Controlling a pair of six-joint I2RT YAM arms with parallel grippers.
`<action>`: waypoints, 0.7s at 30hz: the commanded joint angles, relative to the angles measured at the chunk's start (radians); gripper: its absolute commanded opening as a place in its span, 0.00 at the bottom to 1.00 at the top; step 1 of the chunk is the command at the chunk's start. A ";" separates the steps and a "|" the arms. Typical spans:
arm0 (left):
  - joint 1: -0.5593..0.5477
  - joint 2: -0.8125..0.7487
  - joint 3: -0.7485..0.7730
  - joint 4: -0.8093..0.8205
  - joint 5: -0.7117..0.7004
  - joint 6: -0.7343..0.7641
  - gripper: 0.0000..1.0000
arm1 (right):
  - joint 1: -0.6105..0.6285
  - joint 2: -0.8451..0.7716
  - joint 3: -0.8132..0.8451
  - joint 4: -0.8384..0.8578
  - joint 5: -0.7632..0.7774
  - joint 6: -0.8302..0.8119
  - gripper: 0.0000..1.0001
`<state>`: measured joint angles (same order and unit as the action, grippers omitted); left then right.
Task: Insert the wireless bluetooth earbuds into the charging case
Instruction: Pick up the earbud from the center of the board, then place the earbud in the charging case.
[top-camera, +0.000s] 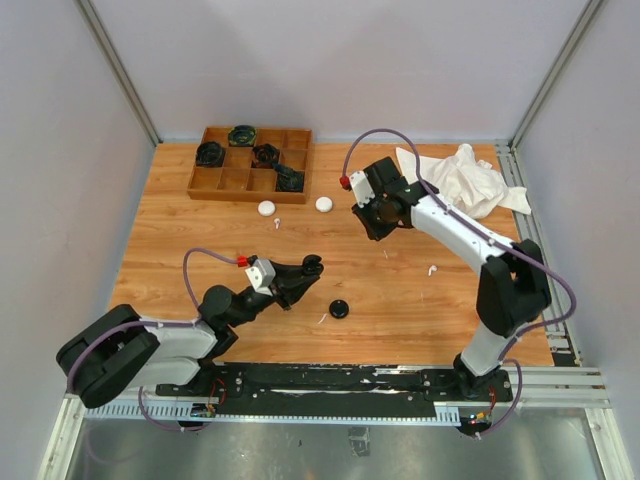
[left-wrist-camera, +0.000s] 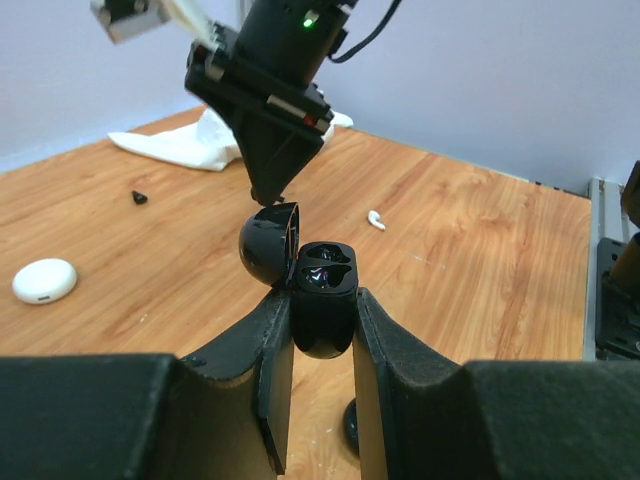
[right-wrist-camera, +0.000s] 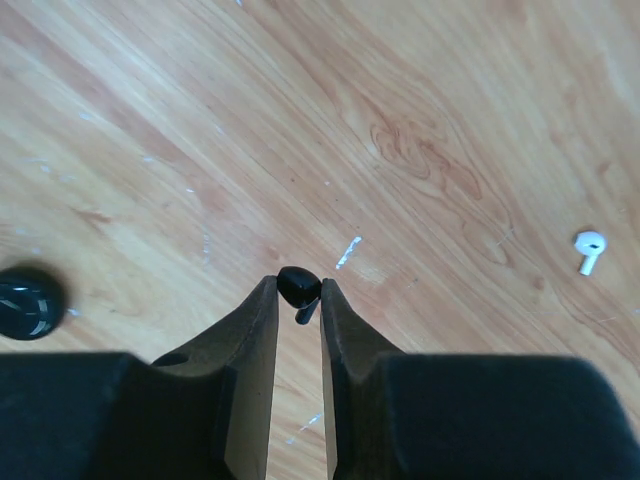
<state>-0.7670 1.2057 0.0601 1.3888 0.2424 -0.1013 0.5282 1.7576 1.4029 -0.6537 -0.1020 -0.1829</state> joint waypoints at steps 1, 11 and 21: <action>0.006 -0.050 0.023 0.028 -0.028 0.006 0.00 | 0.063 -0.135 -0.057 0.081 0.025 0.059 0.16; 0.006 -0.156 0.080 -0.083 -0.003 0.017 0.00 | 0.225 -0.411 -0.155 0.221 0.065 0.102 0.16; 0.006 -0.165 0.104 -0.080 0.015 -0.014 0.00 | 0.338 -0.630 -0.277 0.420 0.013 0.131 0.16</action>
<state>-0.7670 1.0462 0.1356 1.2842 0.2417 -0.1055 0.8204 1.1999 1.1816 -0.3607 -0.0620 -0.0818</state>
